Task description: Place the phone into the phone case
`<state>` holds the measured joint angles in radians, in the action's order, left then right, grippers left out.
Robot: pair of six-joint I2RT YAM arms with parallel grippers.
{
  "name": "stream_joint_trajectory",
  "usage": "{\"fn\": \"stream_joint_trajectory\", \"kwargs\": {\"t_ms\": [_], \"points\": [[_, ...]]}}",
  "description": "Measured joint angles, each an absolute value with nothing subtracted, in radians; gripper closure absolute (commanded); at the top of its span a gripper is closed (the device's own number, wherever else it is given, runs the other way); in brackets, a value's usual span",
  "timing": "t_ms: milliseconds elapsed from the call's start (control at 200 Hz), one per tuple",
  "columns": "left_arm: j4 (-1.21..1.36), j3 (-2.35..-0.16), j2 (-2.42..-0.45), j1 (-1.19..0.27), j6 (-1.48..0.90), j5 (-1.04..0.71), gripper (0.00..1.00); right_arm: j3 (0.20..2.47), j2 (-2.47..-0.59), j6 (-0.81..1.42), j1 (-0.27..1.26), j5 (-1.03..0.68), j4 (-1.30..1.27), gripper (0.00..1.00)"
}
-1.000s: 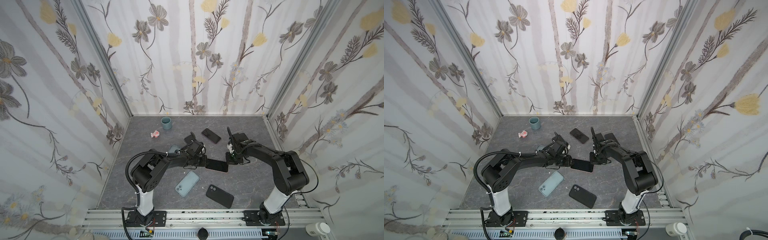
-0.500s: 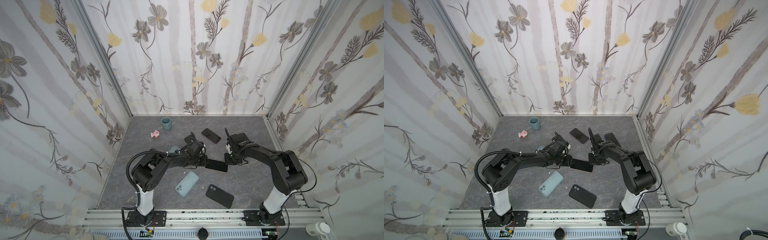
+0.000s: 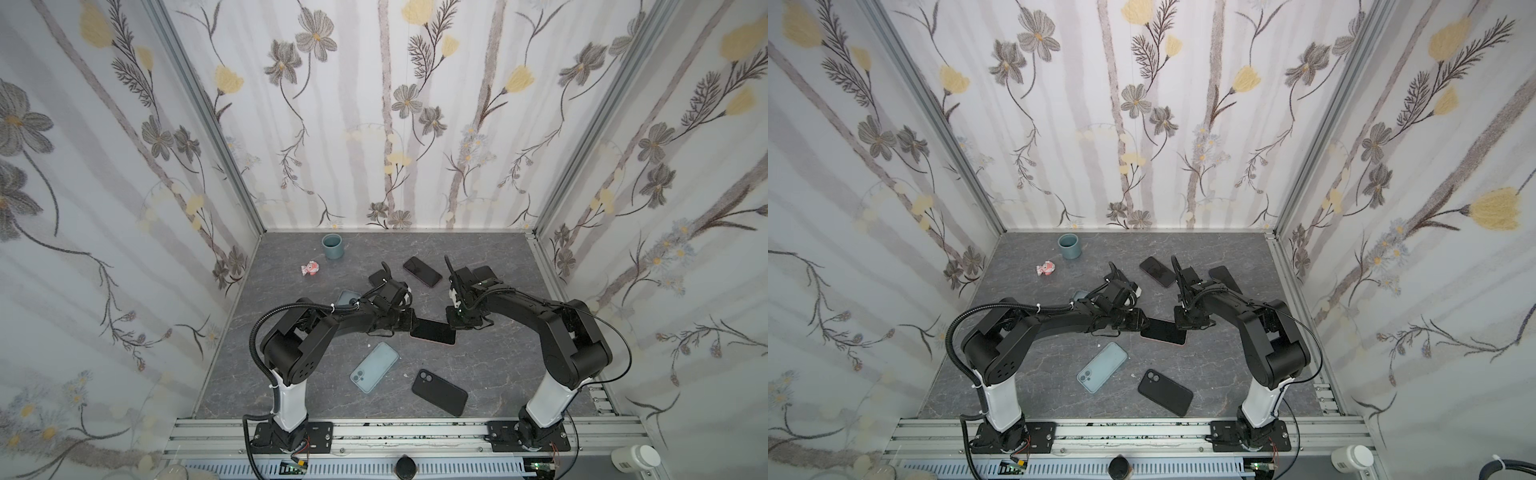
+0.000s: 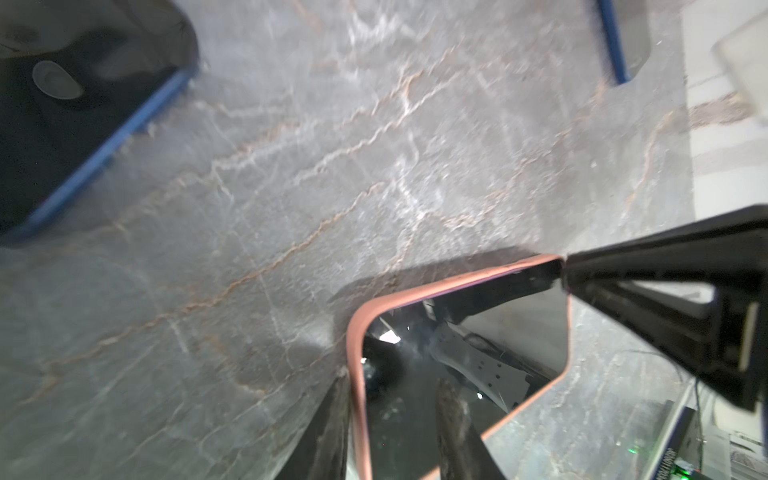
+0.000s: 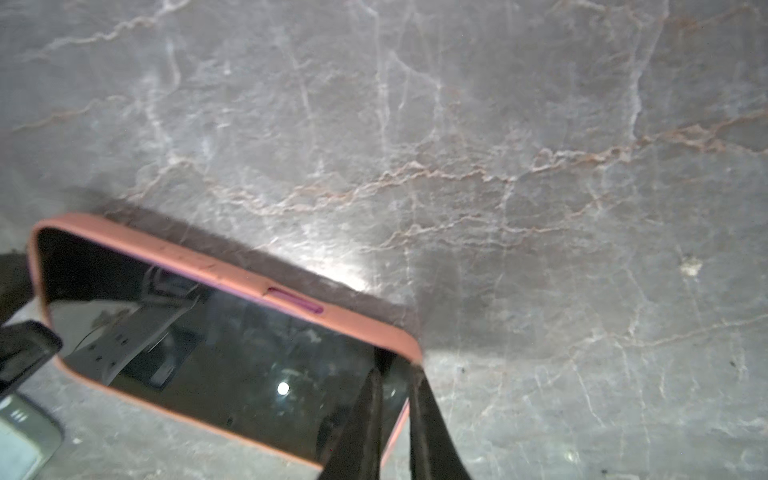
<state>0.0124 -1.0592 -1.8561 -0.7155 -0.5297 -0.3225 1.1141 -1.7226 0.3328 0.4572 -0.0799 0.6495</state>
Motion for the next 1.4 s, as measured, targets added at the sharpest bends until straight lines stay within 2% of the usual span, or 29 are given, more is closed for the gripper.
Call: {"fn": "stream_joint_trajectory", "kwargs": {"t_ms": [60,115,280,430,574,669,739,899,1014,1134,1399], "points": [[-0.003,-1.084,-1.819,-0.708,-0.522,-0.309,0.63,1.153,-1.679,0.319,0.470,-0.080,0.653,0.65],[-0.015,-1.110,-1.779,-0.704,-0.512,-0.302,0.62,1.185,-1.642,0.297,0.481,-0.080,0.648,0.61],[-0.099,-1.209,-1.665,-0.697,-0.467,-0.262,0.60,1.230,-1.534,0.205,0.506,-0.064,0.636,0.51],[-0.147,-1.257,-1.537,-0.698,-0.382,-0.217,0.53,1.219,-1.406,0.107,0.536,-0.053,0.558,0.45],[-0.081,-1.139,-1.389,-0.698,-0.270,-0.134,0.42,1.118,-1.292,-0.022,0.558,-0.072,0.437,0.42],[-0.039,-1.039,-1.316,-0.698,-0.189,-0.102,0.37,1.052,-1.239,-0.113,0.582,-0.096,0.387,0.31],[0.007,-0.978,-1.269,-0.698,-0.127,-0.097,0.33,1.014,-1.206,-0.166,0.598,-0.110,0.357,0.28],[0.088,-0.883,-1.153,-0.698,0.017,-0.083,0.24,0.966,-1.176,-0.257,0.606,-0.125,0.316,0.24],[0.115,-0.859,-1.110,-0.698,0.098,-0.079,0.21,0.940,-1.187,-0.324,0.623,-0.124,0.334,0.23],[0.112,-0.849,-1.090,-0.698,0.173,-0.084,0.20,0.934,-1.230,-0.377,0.648,-0.121,0.377,0.17],[0.092,-0.809,-1.063,-0.698,0.307,-0.141,0.18,0.931,-1.279,-0.456,0.688,-0.091,0.443,0.16]]}}
